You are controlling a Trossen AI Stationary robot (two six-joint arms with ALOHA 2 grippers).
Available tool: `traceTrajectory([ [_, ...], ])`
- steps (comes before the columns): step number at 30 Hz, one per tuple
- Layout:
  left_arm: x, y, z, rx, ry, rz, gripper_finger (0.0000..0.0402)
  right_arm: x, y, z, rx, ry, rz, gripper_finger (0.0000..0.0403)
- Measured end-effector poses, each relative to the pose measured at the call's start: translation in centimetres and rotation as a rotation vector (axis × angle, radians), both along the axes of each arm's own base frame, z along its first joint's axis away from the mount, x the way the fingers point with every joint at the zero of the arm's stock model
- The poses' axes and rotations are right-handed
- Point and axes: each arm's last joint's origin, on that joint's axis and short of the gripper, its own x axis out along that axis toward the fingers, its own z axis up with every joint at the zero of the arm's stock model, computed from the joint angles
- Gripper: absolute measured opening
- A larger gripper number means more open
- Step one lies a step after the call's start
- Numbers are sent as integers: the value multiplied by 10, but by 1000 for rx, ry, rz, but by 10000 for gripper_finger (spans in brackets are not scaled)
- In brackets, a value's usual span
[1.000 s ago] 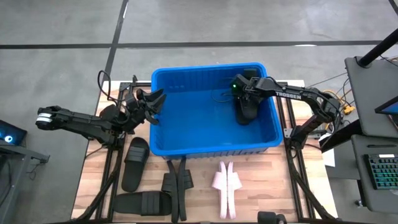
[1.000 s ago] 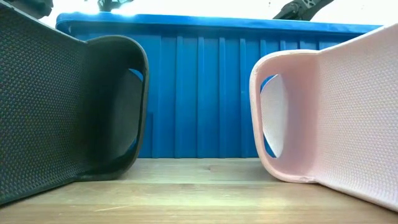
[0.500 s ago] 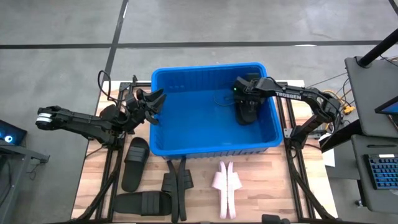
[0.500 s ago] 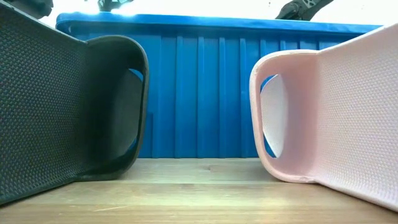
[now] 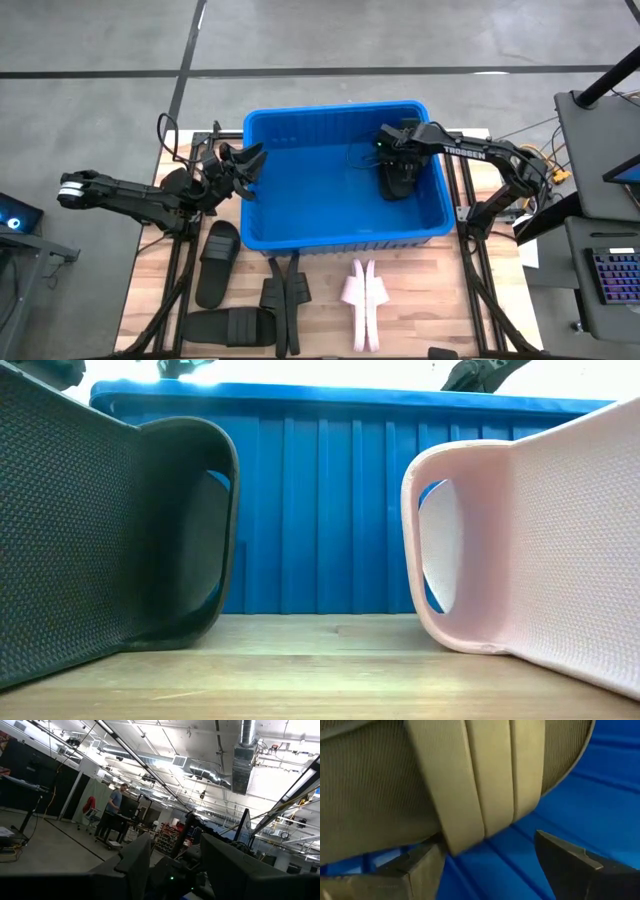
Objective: Pick and place slides into bin
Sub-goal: Put the black slide into the blue bin, then put the pink slide into the blue bin
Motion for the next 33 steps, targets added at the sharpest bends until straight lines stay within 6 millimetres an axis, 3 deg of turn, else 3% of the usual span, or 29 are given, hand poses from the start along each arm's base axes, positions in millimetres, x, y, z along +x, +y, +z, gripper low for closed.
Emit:
traceTrajectory([
  [4,0,0,0,0,0,0,160,-1,3,8,86,-28,-34,292],
  [10,0,0,0,0,0,0,160,7,6,25,273,-242,-114,287],
  [14,0,0,0,0,0,0,160,13,9,50,226,-377,-185,278],
  [18,0,0,0,0,0,-1,160,17,25,83,190,-521,-159,268],
  [22,0,0,0,-3,-3,-4,160,14,53,118,184,-710,-123,260],
  [26,0,0,0,-41,-34,-29,160,0,95,151,35,-933,-138,251],
  [29,0,0,0,-42,-35,-32,160,-17,130,167,-11,-1076,-106,246],
  [33,1,-1,0,-34,-41,-74,160,-33,171,177,99,-1240,-23,243],
])
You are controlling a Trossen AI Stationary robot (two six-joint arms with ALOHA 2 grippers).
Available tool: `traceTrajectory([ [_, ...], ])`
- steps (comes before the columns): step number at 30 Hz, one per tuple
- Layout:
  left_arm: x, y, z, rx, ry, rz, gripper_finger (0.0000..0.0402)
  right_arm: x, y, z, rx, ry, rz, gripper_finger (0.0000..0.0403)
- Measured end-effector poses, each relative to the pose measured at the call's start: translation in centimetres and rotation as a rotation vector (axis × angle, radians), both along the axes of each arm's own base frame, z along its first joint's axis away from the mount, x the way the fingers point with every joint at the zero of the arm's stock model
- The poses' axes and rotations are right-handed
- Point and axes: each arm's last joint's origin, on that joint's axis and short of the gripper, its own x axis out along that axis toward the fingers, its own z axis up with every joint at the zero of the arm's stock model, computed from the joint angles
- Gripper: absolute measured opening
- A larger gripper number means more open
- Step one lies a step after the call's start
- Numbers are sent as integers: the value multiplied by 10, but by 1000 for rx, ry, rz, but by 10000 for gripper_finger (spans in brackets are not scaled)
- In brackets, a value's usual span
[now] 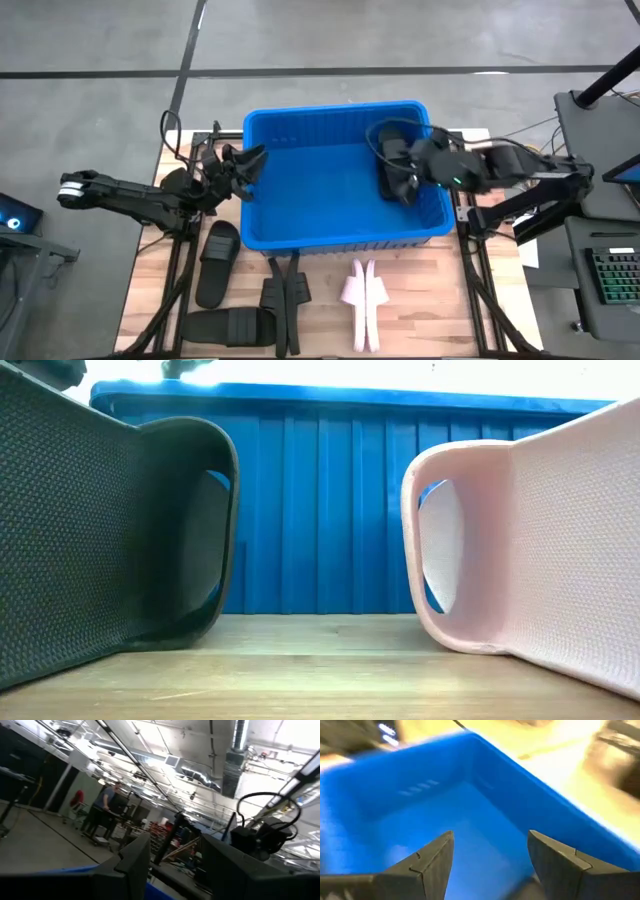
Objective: Pick and place slides into bin
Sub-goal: Put the pink slide into the blue bin
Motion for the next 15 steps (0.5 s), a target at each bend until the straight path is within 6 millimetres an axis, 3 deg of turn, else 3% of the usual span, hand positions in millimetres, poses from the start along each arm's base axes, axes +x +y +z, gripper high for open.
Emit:
traceTrajectory([
  [8,4,-1,-3,22,19,-31,160,-4,79,3,-13,-211,177,242],
  [15,8,-1,-5,22,34,-34,160,3,129,-26,-34,-82,391,242],
])
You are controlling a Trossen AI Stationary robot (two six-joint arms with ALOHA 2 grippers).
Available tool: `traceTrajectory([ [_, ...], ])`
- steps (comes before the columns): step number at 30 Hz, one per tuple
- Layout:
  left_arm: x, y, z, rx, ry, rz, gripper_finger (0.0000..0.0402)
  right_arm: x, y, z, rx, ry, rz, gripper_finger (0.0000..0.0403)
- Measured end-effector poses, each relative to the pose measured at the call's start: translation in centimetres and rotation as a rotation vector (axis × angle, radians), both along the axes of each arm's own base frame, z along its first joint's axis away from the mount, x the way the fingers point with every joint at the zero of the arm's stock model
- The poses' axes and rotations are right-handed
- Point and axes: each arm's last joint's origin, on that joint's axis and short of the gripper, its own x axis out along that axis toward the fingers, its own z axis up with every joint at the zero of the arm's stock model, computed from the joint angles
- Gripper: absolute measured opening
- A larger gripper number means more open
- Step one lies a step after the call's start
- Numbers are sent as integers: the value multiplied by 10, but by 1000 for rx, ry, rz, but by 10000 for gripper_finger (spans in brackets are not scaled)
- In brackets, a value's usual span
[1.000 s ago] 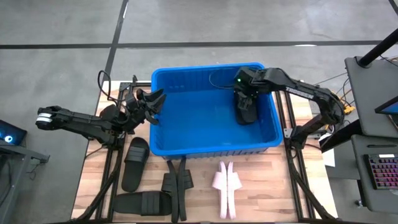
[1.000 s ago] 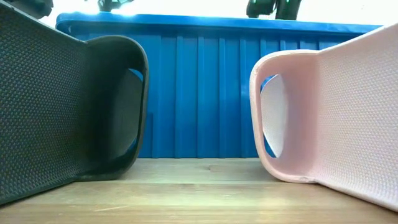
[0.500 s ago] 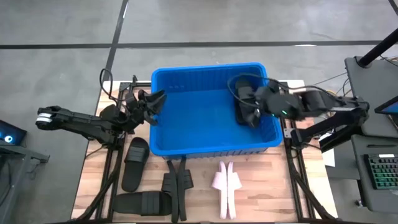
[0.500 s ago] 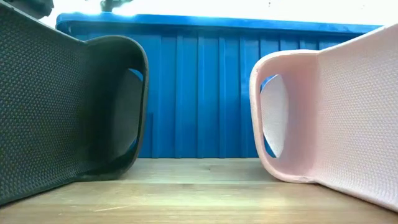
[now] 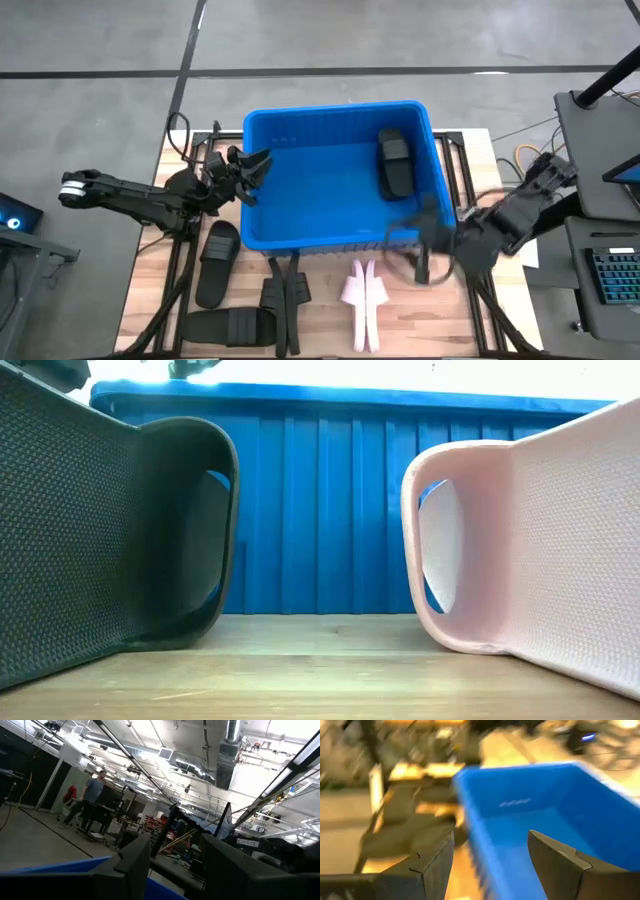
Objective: Pick and place slides into bin
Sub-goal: Put the pink slide into the blue bin
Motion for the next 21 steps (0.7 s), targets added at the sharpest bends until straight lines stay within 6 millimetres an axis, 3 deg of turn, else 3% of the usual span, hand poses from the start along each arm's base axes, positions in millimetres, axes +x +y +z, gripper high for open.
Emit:
traceTrajectory([
  [3,2,0,-1,0,8,0,160,6,15,-20,27,117,59,238],
  [9,3,0,-2,0,13,1,160,8,36,-56,301,342,-62,218],
  [21,3,0,-2,0,13,1,160,-5,107,-109,352,431,-91,192],
])
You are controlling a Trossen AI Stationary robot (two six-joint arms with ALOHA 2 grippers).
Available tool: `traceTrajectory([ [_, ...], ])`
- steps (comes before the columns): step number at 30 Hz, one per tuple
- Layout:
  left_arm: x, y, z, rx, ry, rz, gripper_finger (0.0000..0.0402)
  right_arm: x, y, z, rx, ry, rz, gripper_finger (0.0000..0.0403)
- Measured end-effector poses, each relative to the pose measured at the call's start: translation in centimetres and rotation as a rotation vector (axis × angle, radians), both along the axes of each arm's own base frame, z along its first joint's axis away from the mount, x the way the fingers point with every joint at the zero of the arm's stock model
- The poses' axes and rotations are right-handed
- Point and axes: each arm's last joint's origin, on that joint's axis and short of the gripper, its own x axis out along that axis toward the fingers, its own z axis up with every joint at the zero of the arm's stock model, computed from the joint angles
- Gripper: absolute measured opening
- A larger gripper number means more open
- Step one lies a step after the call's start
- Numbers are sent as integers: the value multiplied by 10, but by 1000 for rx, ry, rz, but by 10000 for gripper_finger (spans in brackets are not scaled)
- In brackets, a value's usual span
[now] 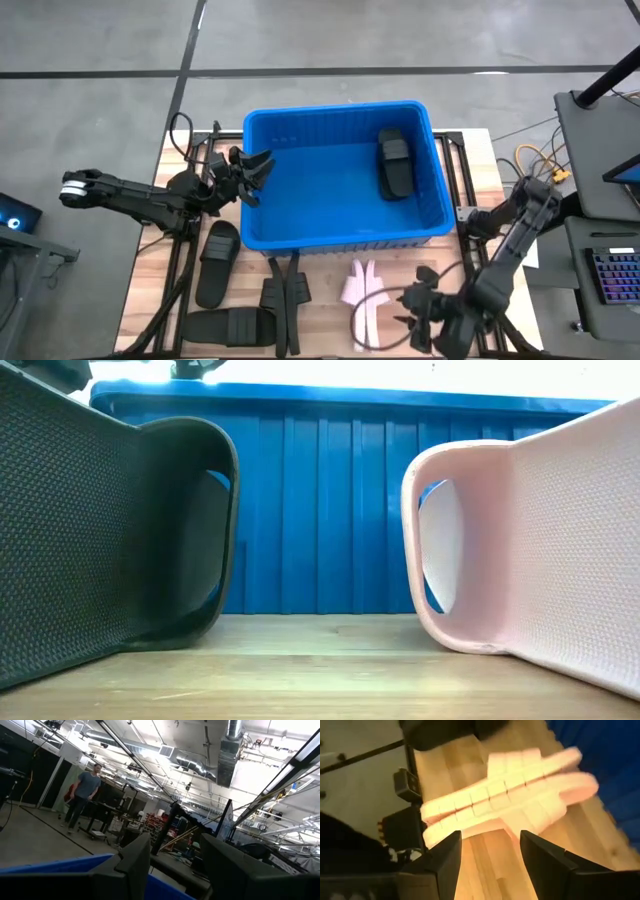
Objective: Pick and place slides into bin
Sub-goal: Put the pink slide into the blue bin
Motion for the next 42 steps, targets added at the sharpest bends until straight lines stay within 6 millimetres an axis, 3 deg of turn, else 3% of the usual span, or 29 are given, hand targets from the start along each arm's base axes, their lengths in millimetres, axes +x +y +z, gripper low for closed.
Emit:
traceTrajectory([
  [8,0,0,0,7,0,-13,160,-8,17,-43,-77,22,-247,207],
  [22,0,-1,0,7,0,-13,160,2,34,-111,-268,84,-291,232],
  [33,0,-1,0,7,0,-13,160,8,31,-117,-293,-45,-362,226],
  [42,0,-1,0,7,0,-13,160,13,18,-127,-338,-22,-385,226],
])
